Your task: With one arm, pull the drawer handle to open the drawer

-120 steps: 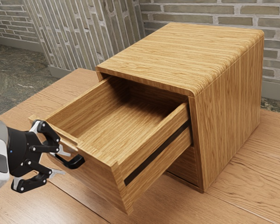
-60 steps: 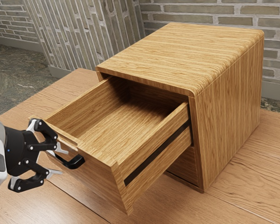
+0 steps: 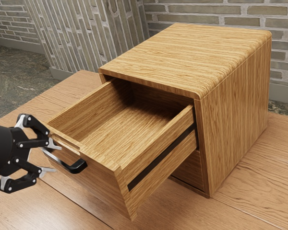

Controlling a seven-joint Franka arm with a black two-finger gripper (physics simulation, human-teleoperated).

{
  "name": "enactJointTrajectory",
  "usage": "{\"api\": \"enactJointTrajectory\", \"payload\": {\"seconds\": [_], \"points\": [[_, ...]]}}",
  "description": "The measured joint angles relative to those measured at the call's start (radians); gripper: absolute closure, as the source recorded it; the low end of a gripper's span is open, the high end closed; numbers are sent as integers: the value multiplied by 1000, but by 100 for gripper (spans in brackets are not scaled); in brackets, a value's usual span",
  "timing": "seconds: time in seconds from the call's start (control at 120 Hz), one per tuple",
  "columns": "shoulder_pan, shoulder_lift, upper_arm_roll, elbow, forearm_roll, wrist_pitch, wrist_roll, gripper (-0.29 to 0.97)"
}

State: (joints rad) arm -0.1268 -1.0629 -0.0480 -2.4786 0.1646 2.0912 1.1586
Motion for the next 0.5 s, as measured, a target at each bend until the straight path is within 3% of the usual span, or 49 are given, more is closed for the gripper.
{"api": "enactJointTrajectory", "payload": {"seconds": [0.142, 0.317, 0.433, 0.5], "points": [[31, 1, -25, 84, -13, -28, 1, 46], [60, 34, -43, 211, -38, -81, 0, 22], [61, 151, -36, 376, -55, -208, -68, 13], [61, 280, -41, 501, -58, -303, -144, 9]]}}
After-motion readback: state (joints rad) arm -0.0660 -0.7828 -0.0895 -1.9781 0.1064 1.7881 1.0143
